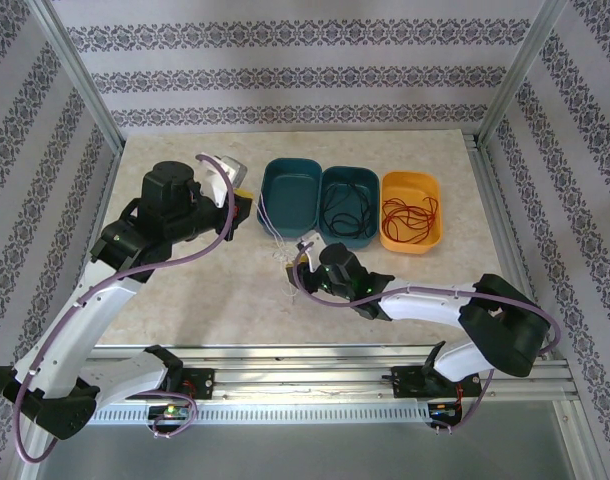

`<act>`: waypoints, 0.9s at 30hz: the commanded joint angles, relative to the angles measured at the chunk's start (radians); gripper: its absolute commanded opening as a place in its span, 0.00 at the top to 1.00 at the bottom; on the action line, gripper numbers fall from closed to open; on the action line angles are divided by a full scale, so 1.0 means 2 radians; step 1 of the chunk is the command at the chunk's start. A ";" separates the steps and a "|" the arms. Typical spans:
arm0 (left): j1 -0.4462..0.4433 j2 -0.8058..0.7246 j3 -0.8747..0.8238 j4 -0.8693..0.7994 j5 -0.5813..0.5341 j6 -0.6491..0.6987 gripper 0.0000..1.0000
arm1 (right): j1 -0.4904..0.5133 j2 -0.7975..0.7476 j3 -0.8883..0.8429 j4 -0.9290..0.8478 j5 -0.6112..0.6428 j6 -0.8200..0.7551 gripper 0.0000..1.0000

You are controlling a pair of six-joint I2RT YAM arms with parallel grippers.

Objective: Untangle the cables

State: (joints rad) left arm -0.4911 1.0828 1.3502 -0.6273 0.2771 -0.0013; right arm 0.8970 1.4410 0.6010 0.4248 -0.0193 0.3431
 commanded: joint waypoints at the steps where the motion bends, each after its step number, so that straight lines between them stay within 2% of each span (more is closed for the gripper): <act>1: -0.002 -0.002 0.025 0.052 -0.029 -0.002 1.00 | -0.010 -0.009 -0.023 0.009 0.022 0.021 0.71; 4: -0.001 0.001 0.042 0.063 -0.045 0.003 1.00 | -0.017 -0.005 -0.039 0.011 0.021 0.034 0.73; 9: 0.001 0.012 0.062 0.074 -0.045 0.007 1.00 | -0.023 -0.002 -0.054 0.012 0.022 0.051 1.00; 15: 0.003 0.028 0.075 0.077 -0.050 0.009 1.00 | -0.026 -0.001 -0.059 0.009 0.034 0.059 1.00; 17: 0.003 0.035 0.086 0.071 -0.043 0.011 1.00 | -0.027 -0.008 -0.059 0.020 0.004 0.052 1.00; 18: 0.003 0.038 0.090 0.067 -0.037 0.011 1.00 | -0.023 -0.015 -0.059 0.024 -0.006 0.045 0.94; 19: 0.003 0.040 0.094 0.065 -0.031 0.012 1.00 | -0.014 -0.025 -0.058 0.028 -0.006 0.033 0.72; 20: 0.003 0.043 0.098 0.063 -0.027 0.013 1.00 | -0.004 -0.036 -0.057 0.031 0.005 0.019 0.61; 24: 0.003 0.046 0.103 0.062 -0.014 0.010 1.00 | 0.013 -0.051 -0.039 0.052 0.027 -0.032 0.34; 26: 0.003 0.044 0.104 0.062 -0.002 0.005 1.00 | 0.019 -0.044 -0.037 0.104 0.033 -0.055 0.16; 27: 0.003 0.043 0.104 0.063 0.005 0.002 1.00 | 0.022 -0.039 -0.035 0.123 0.042 -0.063 0.12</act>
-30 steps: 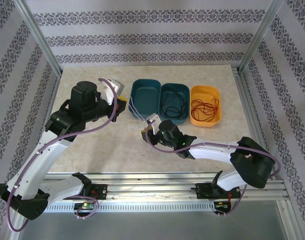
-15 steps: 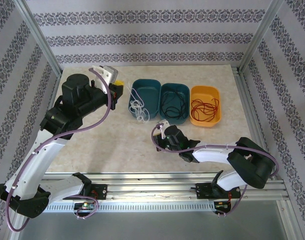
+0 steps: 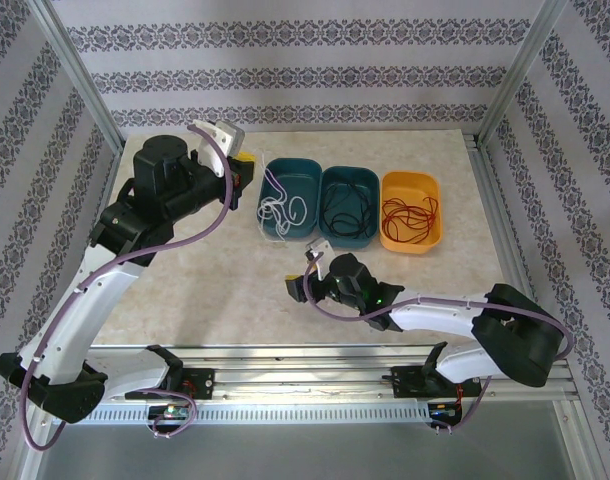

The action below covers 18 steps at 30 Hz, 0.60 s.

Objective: Untangle the cables

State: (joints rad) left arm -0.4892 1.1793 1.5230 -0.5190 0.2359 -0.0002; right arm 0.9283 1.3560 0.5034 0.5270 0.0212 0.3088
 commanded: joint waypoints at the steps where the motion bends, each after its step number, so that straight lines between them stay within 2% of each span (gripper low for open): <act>1: 0.002 -0.007 0.018 0.010 0.034 -0.001 1.00 | 0.009 0.010 0.022 0.088 0.036 -0.058 0.10; 5: 0.002 -0.014 0.020 0.012 0.071 -0.011 1.00 | 0.010 0.055 0.059 0.137 0.082 -0.087 0.05; 10: 0.002 -0.021 0.026 0.007 0.099 -0.016 1.00 | 0.010 0.101 0.101 0.173 0.088 -0.106 0.05; 14: 0.002 -0.024 0.029 0.003 0.115 -0.018 1.00 | 0.009 0.120 0.106 0.226 0.105 -0.102 0.05; 18: 0.002 -0.027 0.029 0.002 0.122 -0.025 1.00 | 0.010 0.130 0.102 0.272 0.151 -0.096 0.04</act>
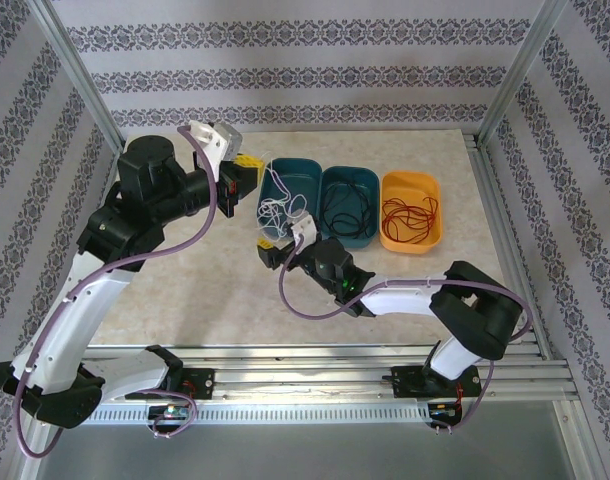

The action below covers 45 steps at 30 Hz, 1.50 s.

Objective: Untangle the cables

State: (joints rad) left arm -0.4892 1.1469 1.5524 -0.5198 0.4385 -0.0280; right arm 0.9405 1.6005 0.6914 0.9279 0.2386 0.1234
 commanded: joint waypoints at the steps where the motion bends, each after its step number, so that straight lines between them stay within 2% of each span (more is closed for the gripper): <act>1: 0.002 -0.011 0.013 0.003 0.024 -0.012 1.00 | 0.004 0.007 0.006 0.085 0.045 -0.006 0.02; 9: 0.002 -0.017 0.013 0.005 0.045 -0.023 1.00 | 0.004 0.010 0.008 0.125 0.000 -0.019 0.02; 11: 0.002 -0.017 0.014 0.004 0.048 -0.024 1.00 | 0.005 0.011 0.006 0.132 -0.011 -0.013 0.07; 13: 0.002 -0.017 0.013 0.006 0.055 -0.025 1.00 | 0.005 0.010 0.006 0.132 -0.016 -0.009 0.20; 16: 0.002 -0.019 0.009 0.009 0.053 -0.026 1.00 | 0.004 0.005 0.004 0.129 -0.022 -0.008 0.52; 23: 0.011 -0.018 0.024 0.006 -0.062 0.002 1.00 | 0.003 -0.023 -0.043 0.100 -0.004 0.008 1.00; 28: 0.029 -0.006 0.037 0.028 -0.123 0.010 1.00 | 0.004 -0.050 -0.097 0.080 0.016 0.035 1.00; 34: 0.041 0.011 0.060 0.050 -0.162 0.023 1.00 | 0.004 -0.090 -0.167 0.060 0.052 0.079 1.00; 41: 0.064 0.035 0.110 0.059 -0.197 0.041 1.00 | 0.004 -0.147 -0.246 0.008 0.069 0.131 1.00; 45: 0.084 0.049 0.130 0.061 -0.179 0.030 1.00 | 0.004 -0.188 -0.274 -0.034 0.065 0.152 1.00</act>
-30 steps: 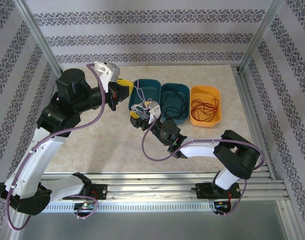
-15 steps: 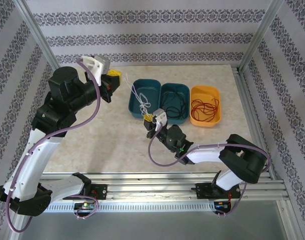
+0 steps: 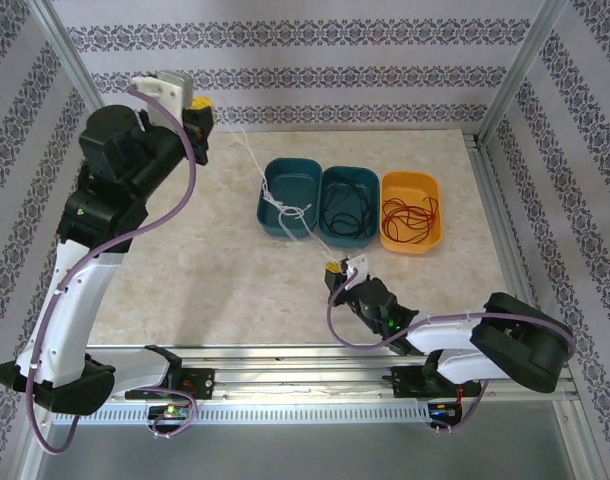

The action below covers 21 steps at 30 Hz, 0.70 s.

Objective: Untangle the cables

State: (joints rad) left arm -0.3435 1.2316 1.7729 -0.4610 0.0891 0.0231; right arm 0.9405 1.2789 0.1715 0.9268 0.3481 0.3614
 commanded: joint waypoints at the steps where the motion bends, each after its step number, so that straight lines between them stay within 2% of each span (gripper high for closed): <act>1: 0.012 0.010 0.023 0.030 0.002 0.003 1.00 | 0.003 -0.041 -0.020 -0.044 0.012 0.037 1.00; 4: 0.012 0.018 0.021 0.028 0.020 -0.001 1.00 | 0.004 -0.087 -0.024 -0.088 0.026 0.042 1.00; 7: 0.018 0.027 0.034 0.027 0.002 0.007 1.00 | 0.004 -0.138 -0.018 -0.175 0.073 0.047 1.00; 10: 0.037 0.041 0.066 0.016 0.000 0.008 1.00 | 0.002 -0.197 -0.037 -0.224 0.110 0.061 1.00; 21: 0.082 0.066 0.097 0.019 -0.002 -0.001 1.00 | 0.000 -0.449 -0.042 -0.463 0.141 0.069 1.00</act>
State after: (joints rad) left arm -0.1993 1.3506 1.9385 -0.4484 0.0952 0.0223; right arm 0.9398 0.4538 0.0772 0.1890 0.5800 0.4911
